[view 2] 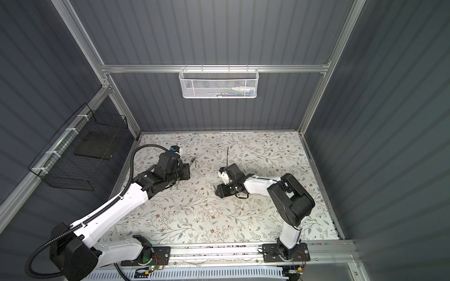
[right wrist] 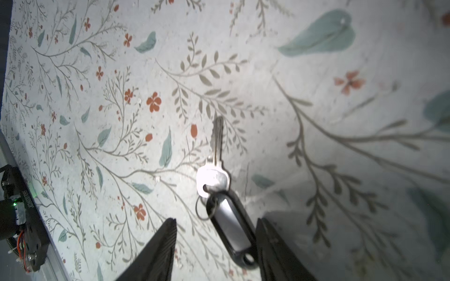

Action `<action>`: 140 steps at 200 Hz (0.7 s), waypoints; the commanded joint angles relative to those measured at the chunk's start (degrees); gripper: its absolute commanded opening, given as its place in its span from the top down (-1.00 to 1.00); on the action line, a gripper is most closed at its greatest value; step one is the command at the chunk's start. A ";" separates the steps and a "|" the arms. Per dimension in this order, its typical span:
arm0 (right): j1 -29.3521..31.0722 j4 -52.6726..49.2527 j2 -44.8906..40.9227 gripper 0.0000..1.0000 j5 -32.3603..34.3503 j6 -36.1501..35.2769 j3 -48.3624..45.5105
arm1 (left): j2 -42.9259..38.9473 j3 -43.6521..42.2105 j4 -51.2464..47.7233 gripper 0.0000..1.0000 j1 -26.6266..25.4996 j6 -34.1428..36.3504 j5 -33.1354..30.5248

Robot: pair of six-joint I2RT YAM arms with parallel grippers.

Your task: Put the keys on the keyring

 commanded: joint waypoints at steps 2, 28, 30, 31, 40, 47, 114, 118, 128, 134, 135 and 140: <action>2.05 -2.13 -1.86 -0.10 0.21 2.77 -4.25 | -0.05 -0.85 2.04 1.00 0.55 0.11 0.74; 5.86 -1.15 -2.71 -0.10 0.59 5.02 -5.39 | -0.10 -1.07 2.35 1.00 0.55 -0.01 0.92; 6.07 -1.18 -2.79 -0.11 0.92 5.06 -5.35 | -0.12 -1.08 2.33 1.00 0.55 0.01 0.95; 6.16 -1.24 -2.81 -0.11 1.09 5.07 -5.35 | -0.07 -1.08 2.33 1.00 0.55 0.01 0.96; 6.60 -1.46 -3.22 -0.10 3.65 5.08 -5.26 | -0.25 -1.09 2.25 1.00 0.60 0.06 0.72; 6.61 -1.74 -3.80 -0.11 5.42 4.84 -5.25 | -0.38 -1.09 2.17 1.00 0.55 0.14 0.65; 8.06 -11.49 -5.72 0.00 20.24 -13.21 3.00 | -2.84 -1.40 1.27 1.00 0.55 1.15 -0.53; 8.22 -11.83 -5.40 0.02 20.41 -14.46 3.44 | -3.04 -1.41 1.27 1.00 0.55 1.23 -0.55; 8.32 -12.64 -4.48 0.10 20.42 -16.21 4.54 | -3.34 -1.57 1.27 1.00 0.55 1.32 -0.42; 8.36 -12.92 -3.68 0.14 20.21 -16.44 5.05 | -3.45 -1.53 1.28 1.00 0.60 1.50 -0.36; 8.36 -12.95 -3.57 0.15 20.19 -16.58 5.13 | -3.46 -1.53 1.27 1.00 0.58 1.55 -0.36; 8.36 -12.97 -3.04 0.18 19.65 -17.07 5.33 | -3.57 -1.45 1.18 1.00 0.55 1.65 -0.40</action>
